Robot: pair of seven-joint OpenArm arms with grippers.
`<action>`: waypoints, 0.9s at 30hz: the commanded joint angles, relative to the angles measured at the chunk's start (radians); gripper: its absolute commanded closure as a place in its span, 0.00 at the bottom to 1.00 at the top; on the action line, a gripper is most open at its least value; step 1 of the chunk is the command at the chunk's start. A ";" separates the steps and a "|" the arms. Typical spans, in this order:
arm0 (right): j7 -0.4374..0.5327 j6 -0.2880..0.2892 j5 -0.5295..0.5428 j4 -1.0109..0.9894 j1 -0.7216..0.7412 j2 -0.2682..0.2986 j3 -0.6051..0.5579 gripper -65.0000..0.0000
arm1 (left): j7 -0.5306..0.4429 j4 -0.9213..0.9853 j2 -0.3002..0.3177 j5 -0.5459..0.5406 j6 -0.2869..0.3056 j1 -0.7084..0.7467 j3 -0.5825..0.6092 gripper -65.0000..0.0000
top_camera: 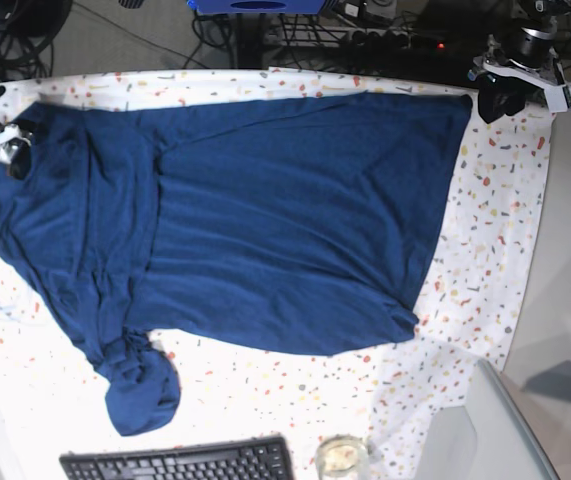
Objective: Layout the t-shirt on the table in an organized manner, then fold the t-shirt properly
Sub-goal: 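Hold the shirt edge with both grippers and pull it taut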
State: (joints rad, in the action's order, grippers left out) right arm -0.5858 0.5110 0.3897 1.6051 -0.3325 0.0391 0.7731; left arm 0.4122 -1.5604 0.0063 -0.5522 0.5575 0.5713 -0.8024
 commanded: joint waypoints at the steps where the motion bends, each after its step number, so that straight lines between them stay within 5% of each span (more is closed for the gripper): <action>1: 0.025 0.011 0.015 0.004 0.000 0.015 0.006 0.27 | -0.019 0.005 0.011 -0.016 0.008 -0.007 -0.005 0.48; 7: 0.025 0.013 0.015 -0.022 -0.001 0.015 0.006 0.27 | -0.019 0.148 0.014 -0.013 0.008 -0.064 -0.004 0.49; 22: 0.028 0.013 0.018 -0.056 -0.003 0.015 0.006 0.27 | -0.019 0.171 0.013 -0.013 0.009 -0.073 0.154 0.50; 24: 0.028 0.013 0.018 -0.105 0.026 0.022 0.010 0.27 | -0.019 0.171 0.014 -0.012 0.009 -0.072 0.153 0.58; 27: 0.031 0.013 0.018 -0.157 0.063 0.022 0.073 0.27 | -0.019 0.171 0.016 -0.010 0.009 -0.072 0.151 0.86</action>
State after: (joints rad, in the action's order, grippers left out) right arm -0.5785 0.5186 0.3973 1.4315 -0.2703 0.0402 0.8371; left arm 0.4084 -1.3769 0.0143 -0.5503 0.5545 0.4908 -0.6460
